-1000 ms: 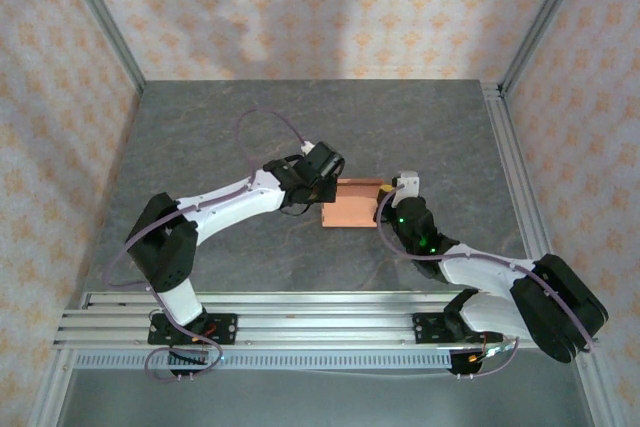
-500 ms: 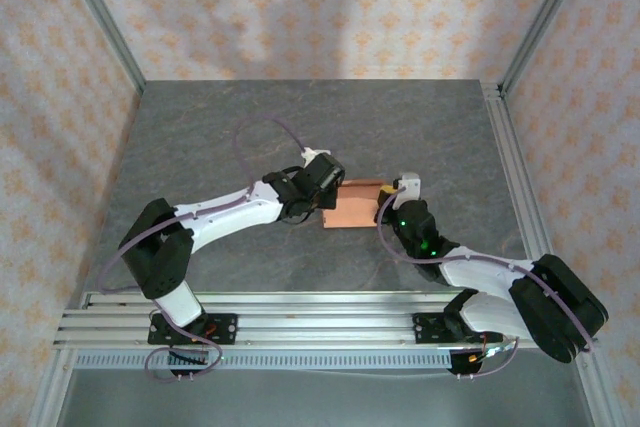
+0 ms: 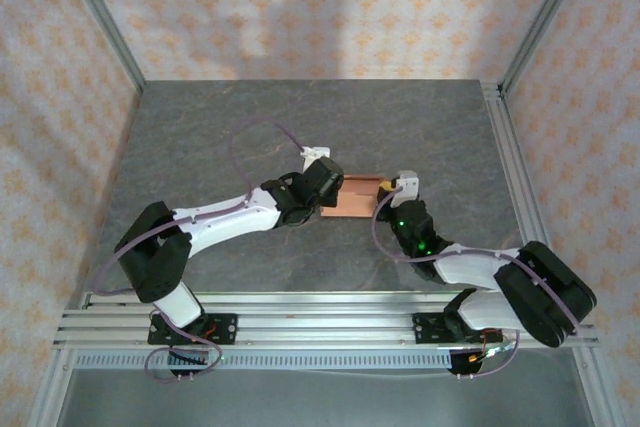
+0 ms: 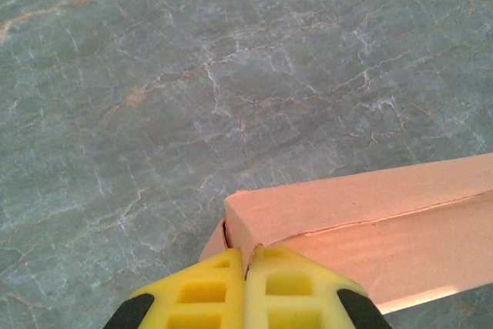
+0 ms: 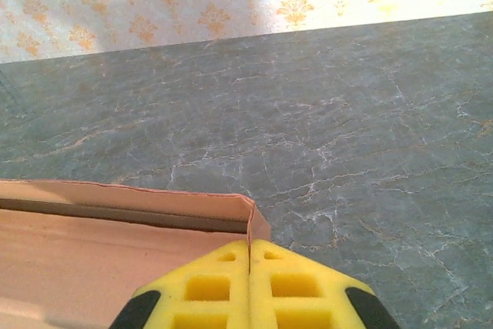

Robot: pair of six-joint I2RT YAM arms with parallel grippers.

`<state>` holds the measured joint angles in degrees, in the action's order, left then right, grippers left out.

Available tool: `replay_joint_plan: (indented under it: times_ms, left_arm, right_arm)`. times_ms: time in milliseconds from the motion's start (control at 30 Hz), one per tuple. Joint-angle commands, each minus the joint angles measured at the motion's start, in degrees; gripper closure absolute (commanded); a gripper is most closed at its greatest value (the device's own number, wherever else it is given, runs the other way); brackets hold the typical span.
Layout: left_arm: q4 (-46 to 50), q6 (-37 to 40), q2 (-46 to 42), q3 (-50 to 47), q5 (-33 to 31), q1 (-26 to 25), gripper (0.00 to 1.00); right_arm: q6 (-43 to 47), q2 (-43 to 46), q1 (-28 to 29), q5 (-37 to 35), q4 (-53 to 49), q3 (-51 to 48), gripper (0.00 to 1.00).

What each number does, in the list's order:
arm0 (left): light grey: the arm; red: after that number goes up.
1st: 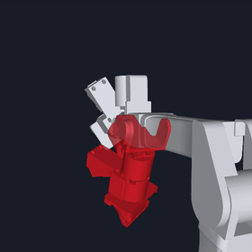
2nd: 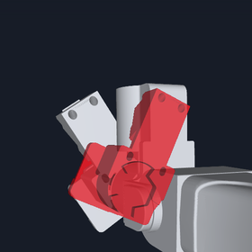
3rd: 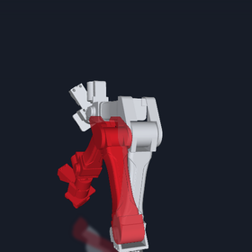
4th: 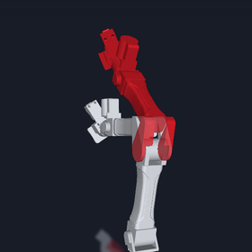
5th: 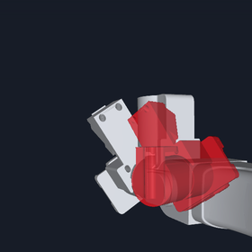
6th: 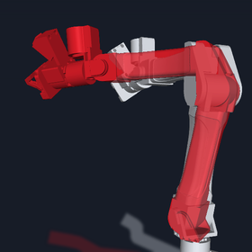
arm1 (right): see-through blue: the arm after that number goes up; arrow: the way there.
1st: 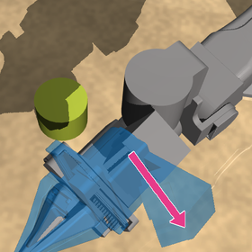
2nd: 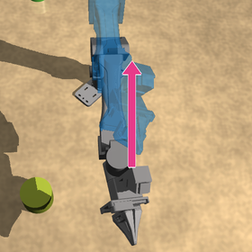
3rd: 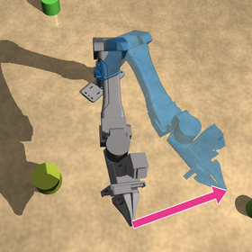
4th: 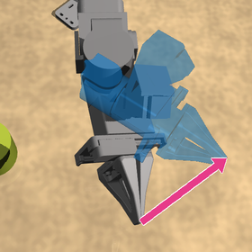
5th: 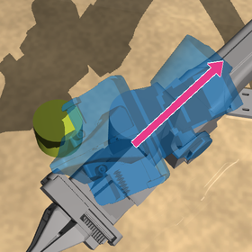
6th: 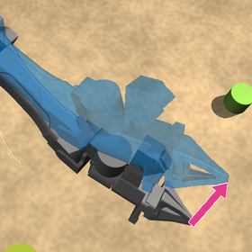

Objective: Fold the paper box

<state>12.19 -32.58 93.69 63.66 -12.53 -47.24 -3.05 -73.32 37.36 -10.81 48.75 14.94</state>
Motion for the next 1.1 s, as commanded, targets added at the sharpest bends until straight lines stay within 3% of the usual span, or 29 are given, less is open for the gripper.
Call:
replay_joint_plan:
  times_ms: [0, 200, 467, 767, 833, 1067]
  left_arm:
    - [-6.92, 0.82, -1.38, -0.92, -0.71, -1.20, 1.00]
    - [-9.97, -0.65, 0.15, -5.04, -1.89, -2.14, 1.00]
    - [-11.32, -0.92, 0.44, -7.36, -4.97, -3.30, 1.00]
    - [-10.78, 1.07, 1.89, -8.06, -8.95, -5.40, 1.00]
    - [-10.43, 0.66, 2.74, -7.82, -9.37, -5.45, 1.00]
    - [-9.71, 0.85, 3.69, -6.81, -9.63, -5.76, 1.00]
  right_arm:
    - [0.27, -2.35, 1.04, 2.37, 4.52, 0.19, 1.00]
    - [-1.22, -5.46, 1.04, 2.80, 7.20, -1.14, 1.00]
    - [-1.43, -3.22, 1.05, 2.81, 5.54, -1.45, 0.96]
    - [-4.01, 5.10, 1.04, 0.04, 0.29, -2.18, 0.59]
    - [-4.33, 8.51, 1.04, -0.25, -1.54, -2.63, 0.46]
    - [-4.91, 21.58, 1.04, -1.50, -16.63, -0.45, 0.20]
